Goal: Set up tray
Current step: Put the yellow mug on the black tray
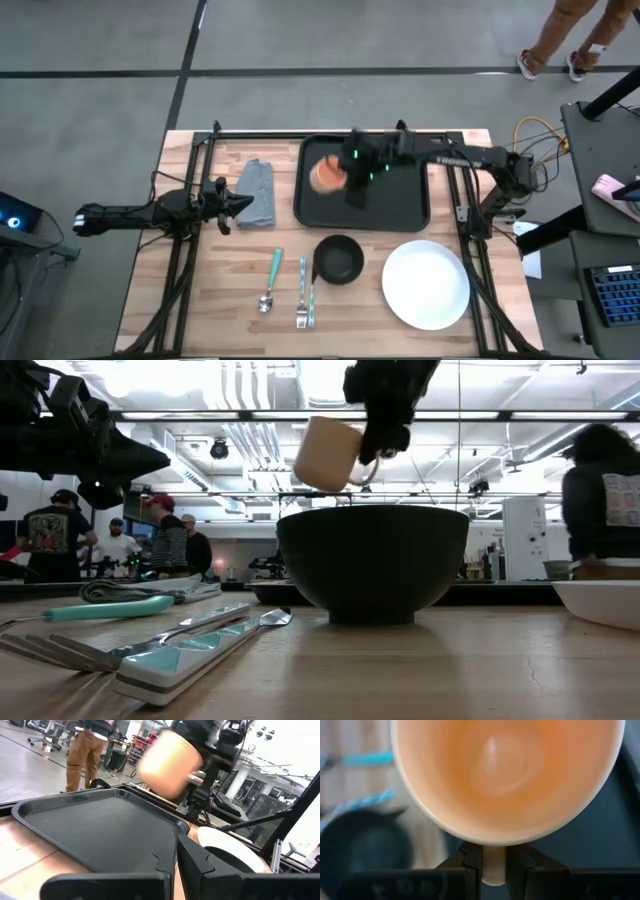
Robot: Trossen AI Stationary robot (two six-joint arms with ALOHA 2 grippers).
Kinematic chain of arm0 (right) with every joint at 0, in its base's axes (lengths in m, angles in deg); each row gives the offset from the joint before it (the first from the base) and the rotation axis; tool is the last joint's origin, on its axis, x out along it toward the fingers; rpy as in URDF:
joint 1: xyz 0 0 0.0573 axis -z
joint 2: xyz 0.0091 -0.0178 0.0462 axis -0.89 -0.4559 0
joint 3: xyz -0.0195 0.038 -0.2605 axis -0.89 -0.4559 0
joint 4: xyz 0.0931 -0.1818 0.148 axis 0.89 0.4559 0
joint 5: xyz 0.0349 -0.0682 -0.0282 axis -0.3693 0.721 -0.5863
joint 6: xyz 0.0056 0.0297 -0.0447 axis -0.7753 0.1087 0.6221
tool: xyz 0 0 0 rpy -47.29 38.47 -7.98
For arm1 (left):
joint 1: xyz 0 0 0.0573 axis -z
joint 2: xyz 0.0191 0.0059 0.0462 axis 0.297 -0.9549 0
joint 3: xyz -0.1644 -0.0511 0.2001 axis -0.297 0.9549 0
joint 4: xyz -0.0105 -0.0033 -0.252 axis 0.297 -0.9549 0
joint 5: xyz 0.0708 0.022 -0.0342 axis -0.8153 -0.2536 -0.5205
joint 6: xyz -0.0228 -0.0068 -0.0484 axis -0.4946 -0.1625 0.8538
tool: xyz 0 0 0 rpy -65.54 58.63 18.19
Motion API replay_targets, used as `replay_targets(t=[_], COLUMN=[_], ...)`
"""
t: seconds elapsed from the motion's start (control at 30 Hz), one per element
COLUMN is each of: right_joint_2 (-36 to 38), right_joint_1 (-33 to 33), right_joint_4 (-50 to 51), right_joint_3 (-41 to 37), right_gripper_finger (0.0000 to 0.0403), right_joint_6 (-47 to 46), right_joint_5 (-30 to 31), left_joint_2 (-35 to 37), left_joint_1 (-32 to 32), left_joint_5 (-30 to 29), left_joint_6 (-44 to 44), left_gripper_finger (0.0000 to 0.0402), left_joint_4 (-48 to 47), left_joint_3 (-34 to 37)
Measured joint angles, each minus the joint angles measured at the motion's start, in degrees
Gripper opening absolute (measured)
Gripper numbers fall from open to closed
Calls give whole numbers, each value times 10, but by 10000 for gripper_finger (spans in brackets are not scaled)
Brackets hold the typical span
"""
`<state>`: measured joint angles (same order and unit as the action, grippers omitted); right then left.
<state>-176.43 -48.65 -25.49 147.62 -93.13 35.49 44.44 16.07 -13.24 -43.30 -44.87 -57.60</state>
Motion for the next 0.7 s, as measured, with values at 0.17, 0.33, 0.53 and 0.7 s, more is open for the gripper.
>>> replay_targets(t=[0.17,0.33,0.53,0.7], right_joint_2=[-27,-84,-186,-287], right_joint_1=[76,112,140,163], right_joint_4=[-78,-90,-24,76], right_joint_3=[1,35,144,295], right_gripper_finger=[37,37,37,37], right_joint_6=[-30,-16,-16,-27], right_joint_5=[-3,-4,-2,-2], left_joint_2=[0,0,0,0], left_joint_1=[0,0,0,0], left_joint_5=[0,0,0,0], left_joint_6=[0,0,0,0], left_gripper_finger=[0,0,0,0], left_joint_4=[0,0,0,0], left_joint_3=[0,0,0,0])
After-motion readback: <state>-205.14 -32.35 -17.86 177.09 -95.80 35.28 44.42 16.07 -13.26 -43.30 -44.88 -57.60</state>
